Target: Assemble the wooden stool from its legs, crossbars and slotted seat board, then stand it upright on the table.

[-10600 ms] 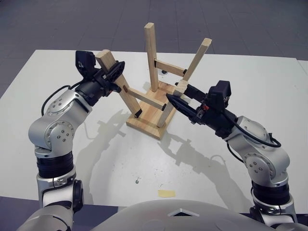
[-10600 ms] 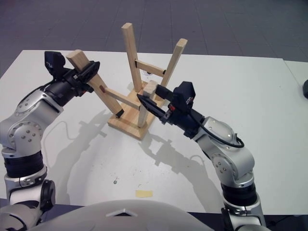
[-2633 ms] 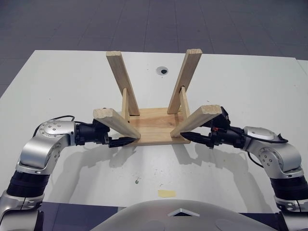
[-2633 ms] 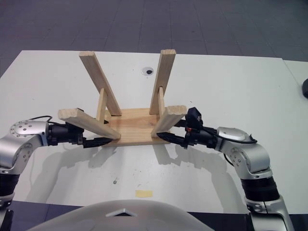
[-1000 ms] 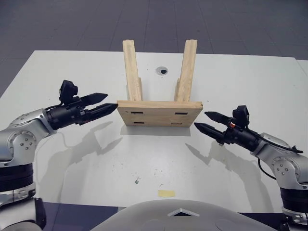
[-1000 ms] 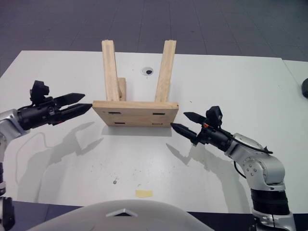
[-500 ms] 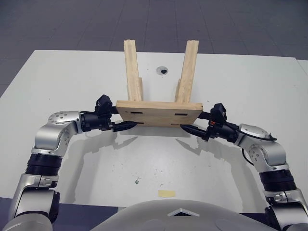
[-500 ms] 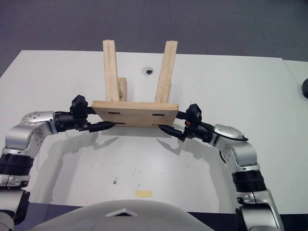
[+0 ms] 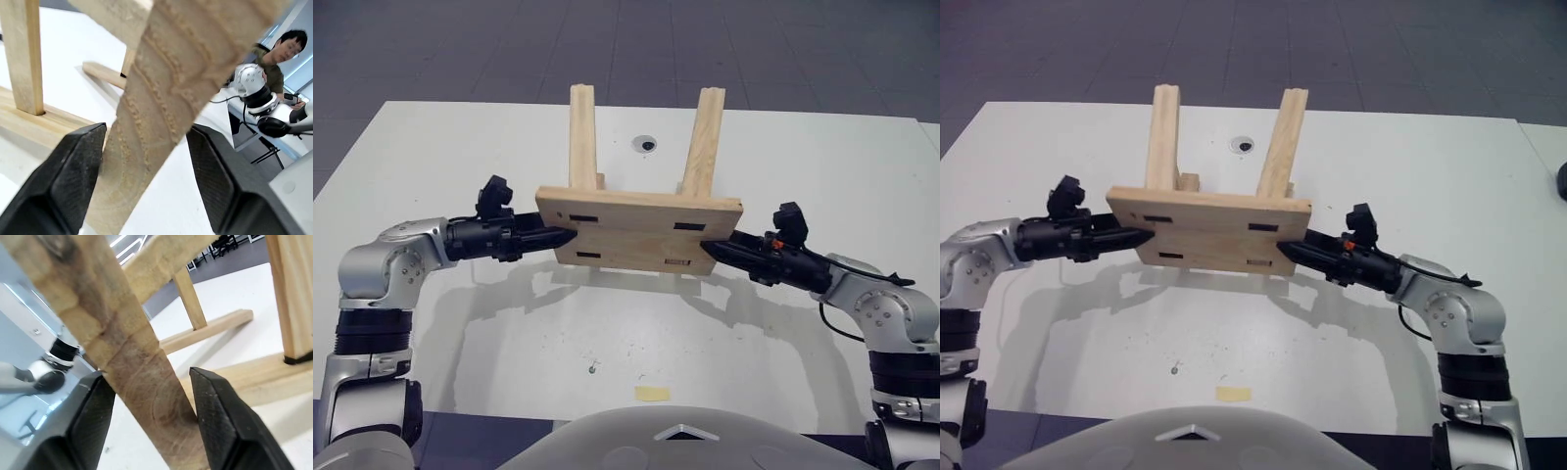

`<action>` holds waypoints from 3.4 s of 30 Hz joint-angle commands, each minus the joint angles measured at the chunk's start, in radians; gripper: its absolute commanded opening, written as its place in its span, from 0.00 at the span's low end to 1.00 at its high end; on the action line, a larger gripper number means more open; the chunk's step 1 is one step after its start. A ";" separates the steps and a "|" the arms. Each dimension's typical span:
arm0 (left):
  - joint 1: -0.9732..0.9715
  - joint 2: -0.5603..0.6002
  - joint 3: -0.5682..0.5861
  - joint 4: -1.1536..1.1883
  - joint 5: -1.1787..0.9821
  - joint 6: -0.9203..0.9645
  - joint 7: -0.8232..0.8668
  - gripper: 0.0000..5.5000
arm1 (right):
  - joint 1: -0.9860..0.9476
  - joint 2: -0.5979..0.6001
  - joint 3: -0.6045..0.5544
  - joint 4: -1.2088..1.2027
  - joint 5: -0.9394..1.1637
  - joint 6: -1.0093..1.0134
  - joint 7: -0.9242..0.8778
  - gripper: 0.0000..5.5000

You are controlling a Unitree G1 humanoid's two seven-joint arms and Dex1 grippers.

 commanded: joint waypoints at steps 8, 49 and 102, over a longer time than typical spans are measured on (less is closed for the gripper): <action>-0.352 -0.424 0.262 -0.098 -0.613 0.059 1.141 0.37 | -0.186 0.330 -0.041 -0.098 0.671 -0.272 -0.920 0.24; -0.322 -0.347 0.069 0.036 0.241 -0.513 1.062 0.98 | -0.116 0.558 0.103 0.137 -0.750 -0.777 -1.123 0.98; -0.154 -0.429 0.089 -0.111 0.483 -0.605 1.030 0.98 | -0.244 0.477 0.021 0.251 -0.858 -0.703 -0.876 0.98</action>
